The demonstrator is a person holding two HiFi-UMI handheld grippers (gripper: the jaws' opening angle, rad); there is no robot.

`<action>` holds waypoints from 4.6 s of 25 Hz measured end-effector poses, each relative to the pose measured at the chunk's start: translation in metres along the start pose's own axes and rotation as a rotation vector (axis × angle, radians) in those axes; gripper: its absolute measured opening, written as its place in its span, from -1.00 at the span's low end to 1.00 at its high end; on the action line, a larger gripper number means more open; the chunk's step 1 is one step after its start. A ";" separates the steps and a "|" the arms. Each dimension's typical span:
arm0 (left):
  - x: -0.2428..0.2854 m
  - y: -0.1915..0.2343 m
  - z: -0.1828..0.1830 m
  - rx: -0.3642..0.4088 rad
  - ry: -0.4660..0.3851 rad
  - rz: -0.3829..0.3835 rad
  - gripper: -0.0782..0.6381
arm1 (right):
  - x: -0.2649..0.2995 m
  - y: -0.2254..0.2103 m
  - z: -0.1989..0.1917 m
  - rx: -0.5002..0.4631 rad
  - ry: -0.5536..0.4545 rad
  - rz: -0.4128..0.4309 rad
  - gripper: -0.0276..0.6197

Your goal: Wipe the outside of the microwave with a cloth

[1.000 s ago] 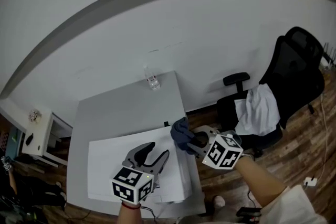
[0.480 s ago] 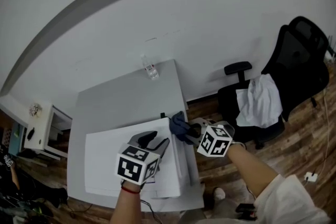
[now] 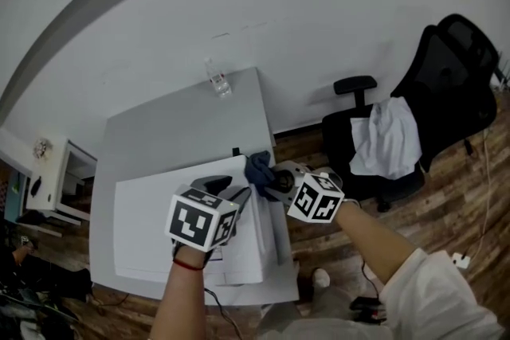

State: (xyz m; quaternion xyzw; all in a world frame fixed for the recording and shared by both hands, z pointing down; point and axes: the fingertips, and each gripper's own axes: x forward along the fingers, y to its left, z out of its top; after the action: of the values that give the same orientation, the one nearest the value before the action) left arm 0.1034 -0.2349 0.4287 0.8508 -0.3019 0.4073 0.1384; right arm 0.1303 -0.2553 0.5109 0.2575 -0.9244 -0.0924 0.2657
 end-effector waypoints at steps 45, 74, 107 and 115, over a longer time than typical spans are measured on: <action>0.000 -0.020 -0.023 0.243 0.121 0.059 -0.37 | -0.045 0.084 0.040 0.042 -0.114 0.141 -0.69; -0.044 -0.082 -0.084 0.242 0.131 -0.026 -0.38 | -0.082 0.147 0.069 0.065 -0.196 0.213 -0.70; -0.055 -0.107 -0.096 0.301 0.179 -0.103 -0.35 | -0.087 0.153 0.073 0.080 -0.092 0.211 -0.70; -0.044 -0.089 -0.073 0.326 0.178 -0.072 -0.36 | -0.076 0.126 0.070 0.096 -0.060 0.160 -0.70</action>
State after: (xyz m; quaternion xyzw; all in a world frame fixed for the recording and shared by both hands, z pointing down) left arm 0.0929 -0.1126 0.4417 0.8329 -0.1877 0.5191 0.0393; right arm 0.0939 -0.1052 0.4565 0.1923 -0.9530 -0.0343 0.2317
